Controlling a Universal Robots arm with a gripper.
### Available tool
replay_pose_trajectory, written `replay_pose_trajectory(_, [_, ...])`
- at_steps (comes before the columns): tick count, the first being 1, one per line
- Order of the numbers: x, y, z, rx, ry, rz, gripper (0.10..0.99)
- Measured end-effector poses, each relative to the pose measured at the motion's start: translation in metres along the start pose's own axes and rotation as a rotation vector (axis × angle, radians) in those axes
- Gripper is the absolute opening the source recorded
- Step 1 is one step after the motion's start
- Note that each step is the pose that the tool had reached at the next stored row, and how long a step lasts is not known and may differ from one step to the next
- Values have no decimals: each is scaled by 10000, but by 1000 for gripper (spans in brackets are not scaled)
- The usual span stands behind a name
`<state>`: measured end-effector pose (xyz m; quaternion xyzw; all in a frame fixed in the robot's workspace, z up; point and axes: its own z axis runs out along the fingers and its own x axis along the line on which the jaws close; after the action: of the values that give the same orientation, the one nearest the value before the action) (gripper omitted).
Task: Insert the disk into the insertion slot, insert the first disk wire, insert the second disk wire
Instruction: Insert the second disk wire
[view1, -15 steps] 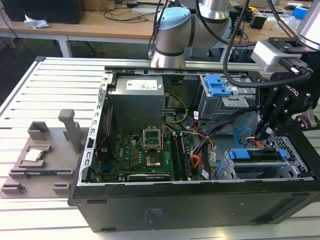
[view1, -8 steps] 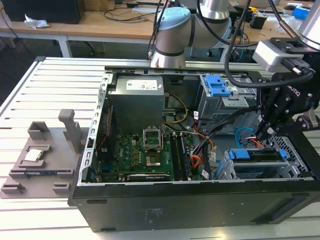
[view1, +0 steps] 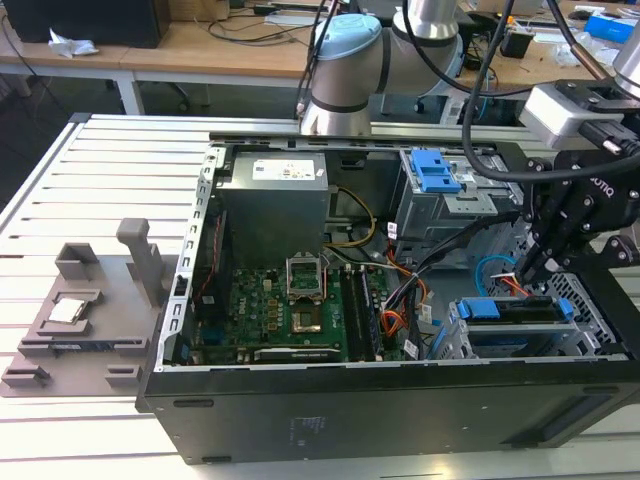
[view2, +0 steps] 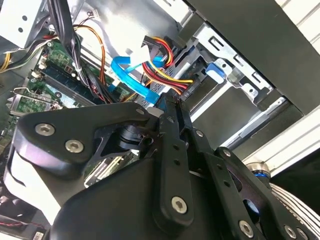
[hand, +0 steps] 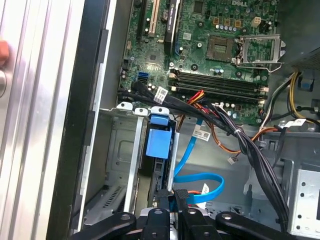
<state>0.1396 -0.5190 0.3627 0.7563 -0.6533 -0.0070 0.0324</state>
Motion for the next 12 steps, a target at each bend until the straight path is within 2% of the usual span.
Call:
replay_pose_trajectory(3, [7,-4,15,-15,-26,460,165])
replay_pose_trajectory(6, [24,-2,28,-16,-69,617,165])
replay_pose_trajectory(10, [76,33,41,10,-297,617,165])
replay_pose_trajectory(12, [110,46,53,14,-326,615,165])
